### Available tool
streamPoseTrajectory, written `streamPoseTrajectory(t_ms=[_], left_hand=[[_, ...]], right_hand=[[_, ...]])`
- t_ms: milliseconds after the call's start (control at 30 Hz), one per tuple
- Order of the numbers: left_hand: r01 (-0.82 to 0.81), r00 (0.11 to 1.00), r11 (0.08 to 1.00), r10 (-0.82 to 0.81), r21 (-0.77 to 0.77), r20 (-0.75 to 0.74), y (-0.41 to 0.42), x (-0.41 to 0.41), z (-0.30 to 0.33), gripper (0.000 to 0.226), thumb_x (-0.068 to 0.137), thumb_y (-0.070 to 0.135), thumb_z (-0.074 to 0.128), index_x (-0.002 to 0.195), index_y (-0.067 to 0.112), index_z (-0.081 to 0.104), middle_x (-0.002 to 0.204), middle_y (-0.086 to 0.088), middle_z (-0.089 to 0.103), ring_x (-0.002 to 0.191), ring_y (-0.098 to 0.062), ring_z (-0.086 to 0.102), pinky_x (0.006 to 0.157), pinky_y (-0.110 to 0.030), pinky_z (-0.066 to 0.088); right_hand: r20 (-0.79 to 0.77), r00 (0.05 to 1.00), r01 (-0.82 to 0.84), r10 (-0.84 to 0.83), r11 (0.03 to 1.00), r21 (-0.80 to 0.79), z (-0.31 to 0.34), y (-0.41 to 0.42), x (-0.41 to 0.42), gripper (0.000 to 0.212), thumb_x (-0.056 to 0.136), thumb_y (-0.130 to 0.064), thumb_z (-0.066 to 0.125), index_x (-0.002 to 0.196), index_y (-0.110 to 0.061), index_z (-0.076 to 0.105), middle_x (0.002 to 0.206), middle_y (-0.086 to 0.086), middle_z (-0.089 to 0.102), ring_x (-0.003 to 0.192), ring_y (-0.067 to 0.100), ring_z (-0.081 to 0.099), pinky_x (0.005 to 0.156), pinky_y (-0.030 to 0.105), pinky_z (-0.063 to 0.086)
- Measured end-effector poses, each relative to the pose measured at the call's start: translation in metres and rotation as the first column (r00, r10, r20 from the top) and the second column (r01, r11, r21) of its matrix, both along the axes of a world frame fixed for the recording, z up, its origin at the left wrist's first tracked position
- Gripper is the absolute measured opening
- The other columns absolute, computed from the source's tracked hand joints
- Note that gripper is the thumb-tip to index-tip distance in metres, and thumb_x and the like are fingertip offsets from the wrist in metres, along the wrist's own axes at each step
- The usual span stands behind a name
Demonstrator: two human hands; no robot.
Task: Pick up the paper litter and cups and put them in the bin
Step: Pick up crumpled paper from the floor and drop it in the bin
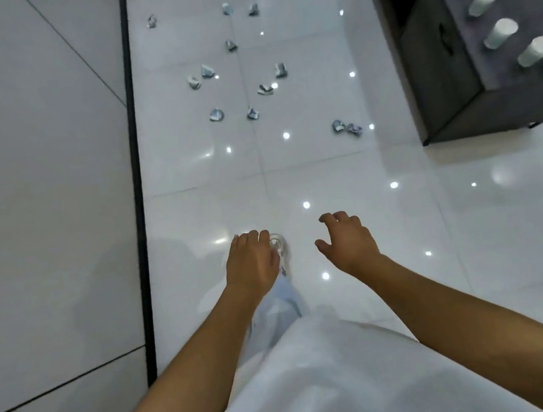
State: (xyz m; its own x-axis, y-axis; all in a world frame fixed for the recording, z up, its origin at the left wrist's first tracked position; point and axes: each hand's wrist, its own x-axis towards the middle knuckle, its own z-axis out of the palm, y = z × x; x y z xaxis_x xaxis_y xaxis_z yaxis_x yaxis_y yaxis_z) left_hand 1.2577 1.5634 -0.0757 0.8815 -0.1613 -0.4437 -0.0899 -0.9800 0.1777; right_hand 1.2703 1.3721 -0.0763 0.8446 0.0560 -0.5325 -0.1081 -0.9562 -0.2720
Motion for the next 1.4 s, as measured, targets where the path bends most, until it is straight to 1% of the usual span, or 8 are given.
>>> streamPoseTrajectory(t_ms=[300,400,600,733,1033,1133,1233,1400], left_hand=[[0.225,0.974,0.974,-0.225,0.019,-0.009,-0.055,0.192,0.000,0.037,0.099,0.031,0.036,0.127,0.011,0.049,0.121,-0.006,0.057,0.113,-0.023,0.051,0.107,-0.032,0.029],[0.301,0.954,0.952,-0.300,0.049,-0.011,-0.072,0.252,0.003,0.039,0.099,0.031,0.035,0.131,0.011,0.046,0.123,-0.007,0.056,0.115,-0.024,0.050,0.109,-0.033,0.028],[0.391,0.920,0.919,-0.388,0.056,-0.064,-0.124,0.346,-0.002,0.043,0.100,0.031,0.034,0.137,0.011,0.041,0.129,-0.008,0.053,0.120,-0.025,0.047,0.113,-0.034,0.024],[0.401,0.915,0.915,-0.397,0.048,-0.077,-0.174,0.409,-0.016,0.043,0.099,0.031,0.035,0.137,0.012,0.041,0.129,-0.007,0.052,0.120,-0.025,0.046,0.112,-0.034,0.026],[0.326,0.940,0.945,-0.319,0.034,-0.121,-0.300,0.554,-0.040,0.041,0.099,0.029,0.036,0.134,0.011,0.043,0.128,-0.008,0.052,0.118,-0.025,0.047,0.102,-0.031,0.033],[0.316,0.945,0.948,-0.313,0.022,-0.094,-0.334,0.595,-0.047,0.040,0.099,0.029,0.036,0.134,0.010,0.044,0.127,-0.008,0.054,0.116,-0.024,0.048,0.100,-0.031,0.034],[0.304,0.948,0.953,-0.300,0.019,-0.108,-0.355,0.627,-0.063,0.039,0.099,0.029,0.037,0.132,0.009,0.045,0.126,-0.008,0.054,0.116,-0.025,0.048,0.099,-0.031,0.034],[0.335,0.930,0.941,-0.325,0.036,-0.173,-0.370,0.668,-0.120,0.039,0.098,0.029,0.037,0.131,0.009,0.046,0.125,-0.009,0.054,0.116,-0.026,0.048,0.100,-0.033,0.035]], right_hand=[[0.009,0.974,0.227,-0.227,0.974,-0.009,0.002,-0.048,0.156,0.052,0.097,-0.036,0.050,0.143,-0.018,0.035,0.138,0.009,0.044,0.122,0.029,0.044,0.094,0.038,0.043],[0.008,0.959,0.285,-0.285,0.959,0.006,0.004,-0.062,0.203,0.052,0.097,-0.035,0.049,0.144,-0.019,0.035,0.138,0.008,0.044,0.122,0.029,0.043,0.094,0.038,0.043],[-0.029,0.930,0.367,-0.367,0.930,0.022,-0.006,-0.108,0.278,0.049,0.096,-0.034,0.050,0.141,-0.018,0.039,0.137,0.008,0.045,0.121,0.029,0.044,0.095,0.037,0.042],[-0.061,0.923,0.383,-0.381,0.924,0.013,-0.023,-0.156,0.338,0.049,0.095,-0.033,0.050,0.141,-0.019,0.038,0.139,0.009,0.043,0.122,0.030,0.043,0.095,0.038,0.041],[-0.045,0.939,0.342,-0.341,0.939,0.018,-0.051,-0.283,0.498,0.050,0.095,-0.034,0.051,0.141,-0.017,0.039,0.137,0.009,0.045,0.120,0.029,0.044,0.094,0.037,0.041],[-0.079,0.943,0.324,-0.323,0.946,0.002,-0.062,-0.314,0.535,0.052,0.095,-0.033,0.051,0.142,-0.018,0.037,0.136,0.009,0.046,0.120,0.029,0.045,0.093,0.037,0.041],[-0.118,0.939,0.326,-0.324,0.945,0.006,-0.083,-0.334,0.562,0.051,0.095,-0.034,0.052,0.141,-0.019,0.037,0.135,0.009,0.046,0.119,0.030,0.045,0.093,0.037,0.042],[-0.179,0.924,0.348,-0.339,0.937,0.020,-0.142,-0.349,0.597,0.050,0.095,-0.032,0.052,0.140,-0.017,0.038,0.134,0.011,0.046,0.119,0.031,0.045,0.094,0.038,0.042]])
